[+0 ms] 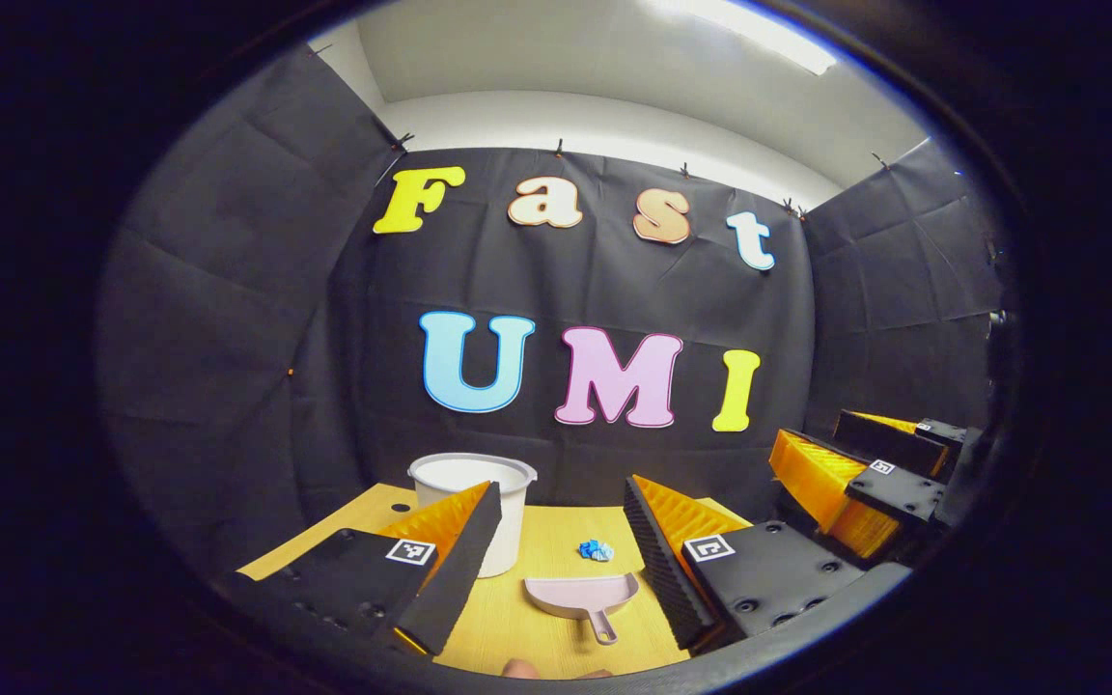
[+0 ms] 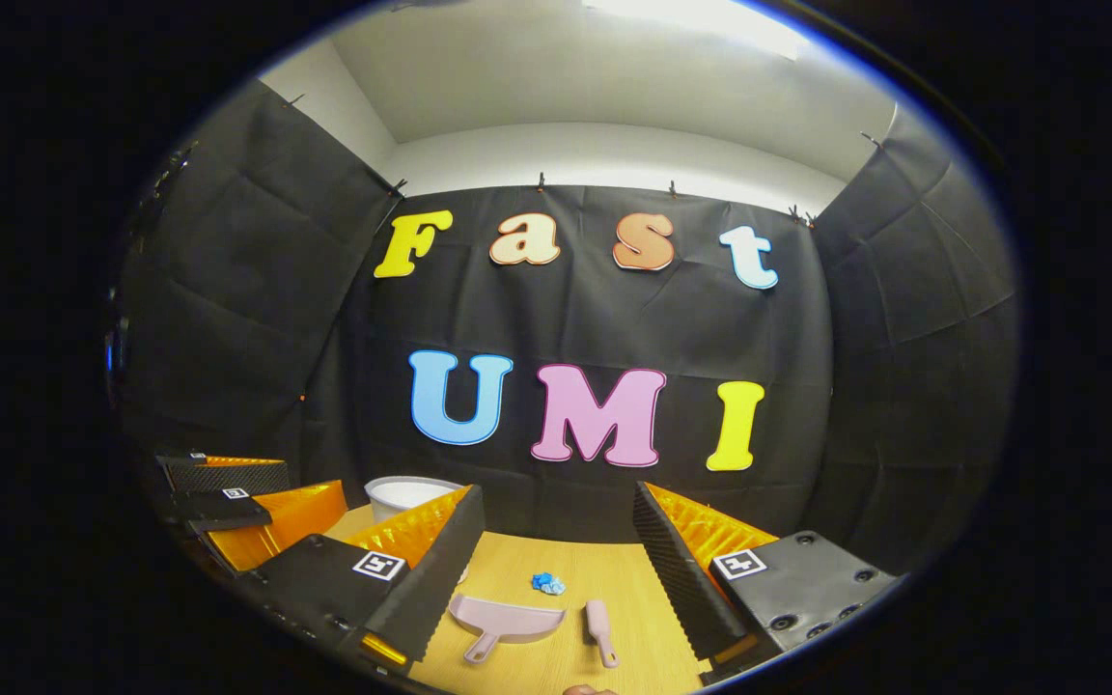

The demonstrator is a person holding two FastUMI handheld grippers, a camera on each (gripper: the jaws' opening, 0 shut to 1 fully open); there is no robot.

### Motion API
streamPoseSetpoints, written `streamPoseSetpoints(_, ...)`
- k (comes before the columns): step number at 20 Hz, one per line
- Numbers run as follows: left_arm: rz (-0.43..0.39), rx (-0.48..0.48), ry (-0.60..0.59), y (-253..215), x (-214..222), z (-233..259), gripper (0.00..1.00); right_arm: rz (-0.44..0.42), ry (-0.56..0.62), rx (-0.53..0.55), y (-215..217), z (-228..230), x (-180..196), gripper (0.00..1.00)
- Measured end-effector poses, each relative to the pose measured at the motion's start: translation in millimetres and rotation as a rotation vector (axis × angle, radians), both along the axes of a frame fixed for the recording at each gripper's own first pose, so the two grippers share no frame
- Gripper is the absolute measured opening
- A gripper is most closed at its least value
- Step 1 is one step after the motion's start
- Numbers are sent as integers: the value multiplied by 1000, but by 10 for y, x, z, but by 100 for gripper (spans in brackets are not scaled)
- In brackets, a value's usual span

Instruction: Pick up the small broom and dustpan from the desktop, sweep the trash into the dustpan with the broom, and then empty the trash into the garbage bin.

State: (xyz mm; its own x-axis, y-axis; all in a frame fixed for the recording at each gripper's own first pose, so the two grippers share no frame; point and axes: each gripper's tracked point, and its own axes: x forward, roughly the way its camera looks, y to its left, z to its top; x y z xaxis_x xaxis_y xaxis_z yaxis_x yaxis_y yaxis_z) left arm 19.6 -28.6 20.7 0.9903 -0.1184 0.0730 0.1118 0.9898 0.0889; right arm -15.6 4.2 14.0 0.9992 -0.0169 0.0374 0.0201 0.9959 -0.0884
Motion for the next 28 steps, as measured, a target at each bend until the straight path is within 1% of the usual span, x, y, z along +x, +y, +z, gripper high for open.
streamPoseSetpoints(1,-2,6,-5,-8,18,29,74,-5,5,-2,-9,-10,8,99)
streamPoseSetpoints(2,1,12,-3,-4,35,43,76,-13,8,-3,-24,-21,13,99)
streamPoseSetpoints(4,4,6,3,16,61,36,76,-33,3,4,-64,-12,17,97)
streamPoseSetpoints(5,-1,2,15,-2,61,-3,74,-42,1,5,-67,-3,21,97)
streamPoseSetpoints(6,-1,1,36,3,81,-50,76,-48,2,0,-74,-14,23,97)
streamPoseSetpoints(7,-7,-2,65,-2,116,-133,76,-51,3,-6,-77,-25,33,99)
streamPoseSetpoints(8,-9,-10,91,-6,129,-200,76,-58,3,-13,-92,-23,41,97)
streamPoseSetpoints(10,-25,-33,114,-19,155,-246,76,-68,3,-26,-139,-18,50,99)
streamPoseSetpoints(11,-37,-42,115,-44,166,-260,76,-79,3,-40,-174,-4,56,97)
streamPoseSetpoints(12,-49,-48,116,-77,190,-272,76,-88,2,-57,-226,21,60,99)
streamPoseSetpoints(14,-60,-50,124,-124,250,-324,76,-105,9,-86,-312,52,58,97)
streamPoseSetpoints(17,-93,-70,115,-226,317,-337,76,-118,17,-113,-417,47,82,97)
streamPoseSetpoints(18,-92,-69,123,-247,348,-360,76,-121,35,-119,-439,12,106,97)
streamPoseSetpoints(19,-89,-68,130,-241,388,-405,74,-121,53,-119,-463,-49,110,99)
streamPoseSetpoints(20,-91,-70,141,-256,415,-416,76,-124,63,-115,-482,-70,126,99)
streamPoseSetpoints(22,-99,-71,157,-305,454,-430,76,-133,69,-95,-519,-74,194,99)
streamPoseSetpoints(23,-96,-63,165,-302,484,-451,76,-135,71,-87,-533,-94,237,98)
streamPoseSetpoints(24,-90,-52,177,-301,522,-475,76,-138,76,-84,-550,-122,280,99)
streamPoseSetpoints(25,-71,-43,232,-287,578,-595,76,-138,85,-83,-577,-163,323,99)
streamPoseSetpoints(27,-43,-84,317,-257,684,-784,76,-138,87,-83,-617,-190,439,98)
streamPoseSetpoints(28,-54,-115,337,-285,744,-846,76,-140,84,-81,-653,-188,499,98)
